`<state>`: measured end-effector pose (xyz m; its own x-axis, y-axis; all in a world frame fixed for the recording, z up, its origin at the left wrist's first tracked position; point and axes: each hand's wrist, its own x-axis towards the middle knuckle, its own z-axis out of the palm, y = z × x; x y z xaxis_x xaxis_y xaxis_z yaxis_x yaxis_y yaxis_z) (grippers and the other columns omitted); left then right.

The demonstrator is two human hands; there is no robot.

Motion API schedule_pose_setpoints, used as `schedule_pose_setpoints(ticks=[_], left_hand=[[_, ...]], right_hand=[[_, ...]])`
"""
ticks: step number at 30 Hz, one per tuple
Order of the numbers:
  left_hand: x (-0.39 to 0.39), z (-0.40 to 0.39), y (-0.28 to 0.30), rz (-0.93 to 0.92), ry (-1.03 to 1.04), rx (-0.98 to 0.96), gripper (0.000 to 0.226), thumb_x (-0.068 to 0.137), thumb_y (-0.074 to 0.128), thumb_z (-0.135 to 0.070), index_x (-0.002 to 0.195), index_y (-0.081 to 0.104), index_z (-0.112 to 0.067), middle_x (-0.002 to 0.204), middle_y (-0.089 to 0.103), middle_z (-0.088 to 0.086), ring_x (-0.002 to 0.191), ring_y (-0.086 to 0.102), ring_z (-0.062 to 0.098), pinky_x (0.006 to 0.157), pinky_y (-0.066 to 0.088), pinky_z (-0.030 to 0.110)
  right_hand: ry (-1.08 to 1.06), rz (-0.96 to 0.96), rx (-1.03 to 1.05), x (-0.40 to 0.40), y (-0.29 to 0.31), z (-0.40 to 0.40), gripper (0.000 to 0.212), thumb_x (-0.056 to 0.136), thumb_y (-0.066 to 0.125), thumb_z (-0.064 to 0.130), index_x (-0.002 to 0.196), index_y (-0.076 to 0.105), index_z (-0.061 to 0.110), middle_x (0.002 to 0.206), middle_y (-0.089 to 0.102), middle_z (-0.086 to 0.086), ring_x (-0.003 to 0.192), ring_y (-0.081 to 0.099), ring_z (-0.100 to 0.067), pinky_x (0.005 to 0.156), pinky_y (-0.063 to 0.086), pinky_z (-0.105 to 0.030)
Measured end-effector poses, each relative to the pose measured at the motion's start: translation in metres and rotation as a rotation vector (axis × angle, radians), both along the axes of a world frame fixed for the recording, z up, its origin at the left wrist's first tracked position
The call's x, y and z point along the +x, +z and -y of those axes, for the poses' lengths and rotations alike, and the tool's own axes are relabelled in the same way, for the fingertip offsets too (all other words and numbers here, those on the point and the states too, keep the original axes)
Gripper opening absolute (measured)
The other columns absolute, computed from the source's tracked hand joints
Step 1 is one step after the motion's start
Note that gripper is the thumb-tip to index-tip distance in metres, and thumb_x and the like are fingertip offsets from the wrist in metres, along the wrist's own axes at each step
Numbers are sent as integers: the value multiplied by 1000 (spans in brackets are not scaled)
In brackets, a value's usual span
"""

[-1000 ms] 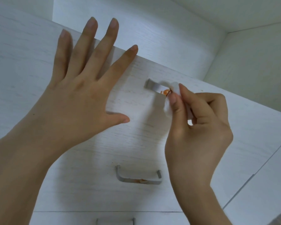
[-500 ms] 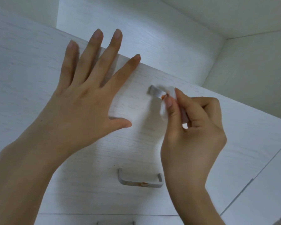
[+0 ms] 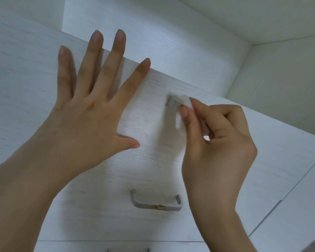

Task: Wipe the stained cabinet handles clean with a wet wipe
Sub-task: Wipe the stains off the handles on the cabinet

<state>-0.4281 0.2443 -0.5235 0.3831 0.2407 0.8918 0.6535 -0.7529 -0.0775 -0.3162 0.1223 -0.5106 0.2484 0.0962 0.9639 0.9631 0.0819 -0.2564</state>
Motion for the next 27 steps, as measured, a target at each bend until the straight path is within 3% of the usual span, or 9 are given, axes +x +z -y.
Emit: schedule_pose_setpoints(ticks=[2, 6, 11, 15, 21, 27], left_hand=[[-1, -1, 0, 0, -1, 1, 123, 50, 48, -74, 154, 10, -21, 158, -2, 19, 144, -6, 40, 109, -13, 54], [0, -1, 0, -6, 16, 14, 130, 45, 64, -69, 154, 12, -20, 158, -1, 20, 143, -4, 41, 107, -8, 59], [1, -1, -1, -7, 21, 19, 129, 46, 64, -68, 154, 14, -19, 157, 0, 21, 143, -3, 43, 108, -6, 61], [-2, 0, 0, -16, 13, 0, 128, 48, 63, -69, 154, 11, -20, 158, -2, 19, 144, -5, 41, 108, -8, 59], [-1, 1, 1, -5, 4, -4, 126, 48, 63, -69, 154, 12, -21, 158, -2, 18, 144, -4, 41, 108, -7, 61], [-1, 0, 1, 5, 10, 0, 127, 47, 68, -68, 153, 16, -19, 158, 1, 20, 144, -2, 42, 107, -8, 59]], right_hand=[[-11, -14, 24, 1, 0, 0, 15, 85, 67, 12, 99, 72, 10, 81, 51, 5, 64, 48, 0, 66, 37, 1], [-22, -1, -1, 0, 0, 0, 14, 84, 69, 11, 97, 72, 9, 80, 53, 3, 71, 50, -5, 66, 37, 1], [14, -7, -15, -5, 3, -2, 12, 83, 68, 12, 94, 73, 9, 79, 56, 1, 70, 52, -6, 65, 39, 0], [83, -150, 37, 0, 2, 7, 14, 84, 68, 19, 97, 72, 18, 76, 52, 8, 69, 52, 3, 65, 37, 0], [0, 47, -30, -9, 5, -6, 13, 83, 69, 8, 96, 72, 7, 77, 55, -2, 70, 50, -7, 63, 39, -1], [-22, 68, -86, -19, 7, -12, 10, 81, 66, 3, 88, 73, 4, 77, 50, 1, 72, 48, -8, 64, 34, -1]])
